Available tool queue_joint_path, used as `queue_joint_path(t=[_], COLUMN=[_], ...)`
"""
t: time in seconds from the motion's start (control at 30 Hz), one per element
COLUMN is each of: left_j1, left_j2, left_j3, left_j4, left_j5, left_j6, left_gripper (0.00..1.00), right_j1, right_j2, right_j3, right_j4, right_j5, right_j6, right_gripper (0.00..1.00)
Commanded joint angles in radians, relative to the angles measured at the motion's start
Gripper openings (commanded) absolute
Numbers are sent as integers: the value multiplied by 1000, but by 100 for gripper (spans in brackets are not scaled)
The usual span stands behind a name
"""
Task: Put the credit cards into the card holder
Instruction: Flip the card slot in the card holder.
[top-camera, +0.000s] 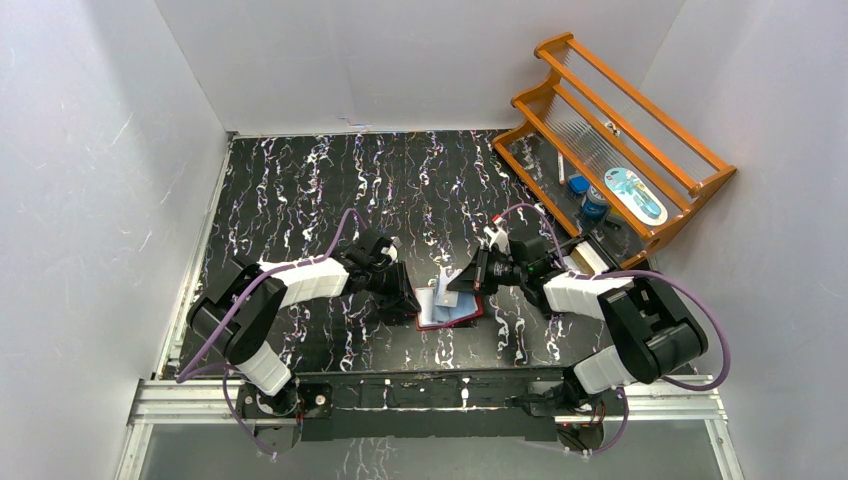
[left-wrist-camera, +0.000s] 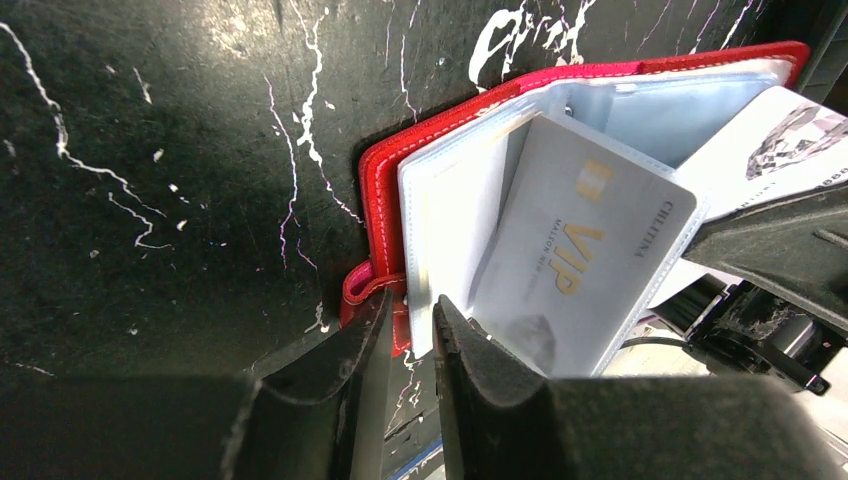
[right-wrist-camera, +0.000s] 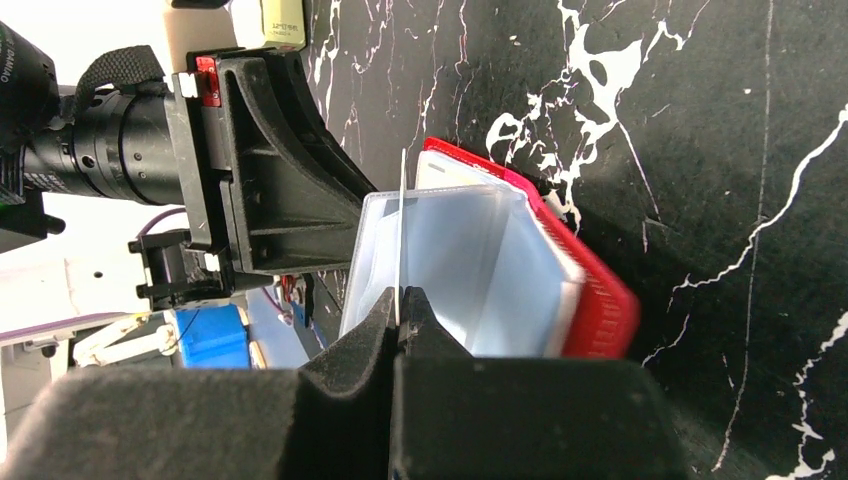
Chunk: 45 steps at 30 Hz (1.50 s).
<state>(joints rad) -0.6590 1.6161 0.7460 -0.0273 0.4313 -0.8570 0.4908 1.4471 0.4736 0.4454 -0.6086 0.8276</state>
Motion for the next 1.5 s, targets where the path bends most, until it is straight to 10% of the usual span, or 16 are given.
queue_joint_path(t=[0.0,0.87,1.13,1.47], left_j1=[-18,-50,-51,-61], left_j2=[-10,-39,-119,-27], left_j3=[0,177,196,178], left_j4=[-30,-236,-350,-183], left_j5=[0,-88,-280,-111], left_j6=[-11,-44,-73,-71], left_gripper=[21,11,29,5], right_j1=[14,14,12,10], right_j2=[15,-44,-45,-43], right_j3=[48,-6,-9,-14], right_j4=[27,-12,-22,-22], right_j5=[3,42,43,43], right_j6=[-10,-17,-26,-28], right_gripper=[0,0,0,0])
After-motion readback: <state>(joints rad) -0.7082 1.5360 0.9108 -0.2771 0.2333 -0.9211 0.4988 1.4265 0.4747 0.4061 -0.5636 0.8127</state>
